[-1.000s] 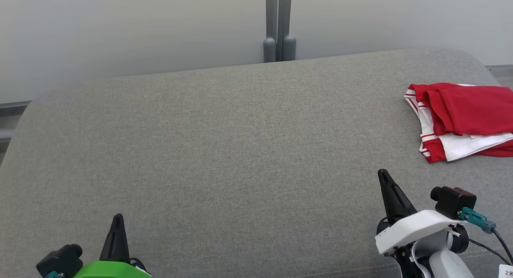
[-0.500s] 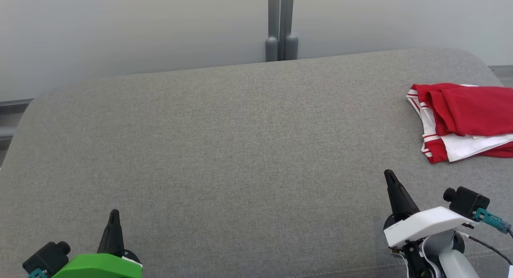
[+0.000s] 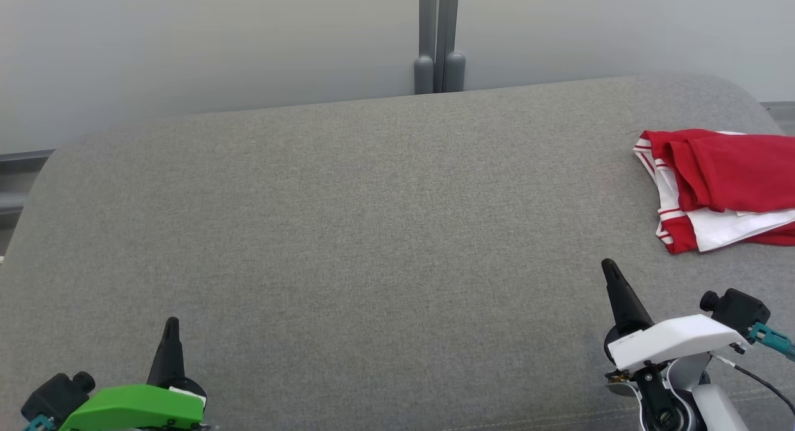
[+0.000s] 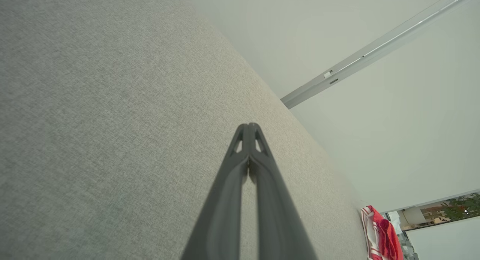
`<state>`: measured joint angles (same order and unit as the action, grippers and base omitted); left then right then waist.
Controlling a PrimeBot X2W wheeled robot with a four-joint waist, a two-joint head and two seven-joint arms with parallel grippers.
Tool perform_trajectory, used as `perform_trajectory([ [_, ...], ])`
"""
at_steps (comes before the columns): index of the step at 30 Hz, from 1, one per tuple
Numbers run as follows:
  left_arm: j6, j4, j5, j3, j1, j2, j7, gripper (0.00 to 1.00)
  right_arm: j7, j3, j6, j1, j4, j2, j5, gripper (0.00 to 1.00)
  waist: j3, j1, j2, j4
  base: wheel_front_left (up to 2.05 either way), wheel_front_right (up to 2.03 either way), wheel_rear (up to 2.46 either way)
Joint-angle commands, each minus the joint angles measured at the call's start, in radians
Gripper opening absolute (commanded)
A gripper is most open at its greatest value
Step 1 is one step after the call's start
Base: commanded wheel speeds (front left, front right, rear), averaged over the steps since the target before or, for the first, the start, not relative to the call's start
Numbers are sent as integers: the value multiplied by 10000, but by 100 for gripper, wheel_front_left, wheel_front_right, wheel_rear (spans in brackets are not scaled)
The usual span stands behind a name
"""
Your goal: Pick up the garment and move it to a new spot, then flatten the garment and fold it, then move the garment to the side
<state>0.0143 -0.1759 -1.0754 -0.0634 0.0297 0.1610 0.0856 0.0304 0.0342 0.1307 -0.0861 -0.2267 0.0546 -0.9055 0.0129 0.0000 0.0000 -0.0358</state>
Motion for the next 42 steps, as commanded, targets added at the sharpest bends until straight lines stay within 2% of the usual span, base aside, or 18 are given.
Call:
perform_trajectory([
  [1,-112,64,-285,155,-292,-29,-76,0,-50,-68,1,-236,65,86,-340,0,-3,0,0,7,0,0,0],
  [42,-946,-127,-3415,1337,-726,-634,-1213,0,-788,-552,2,-422,-215,82,-4459,0,-85,0,0,187,0,0,0],
])
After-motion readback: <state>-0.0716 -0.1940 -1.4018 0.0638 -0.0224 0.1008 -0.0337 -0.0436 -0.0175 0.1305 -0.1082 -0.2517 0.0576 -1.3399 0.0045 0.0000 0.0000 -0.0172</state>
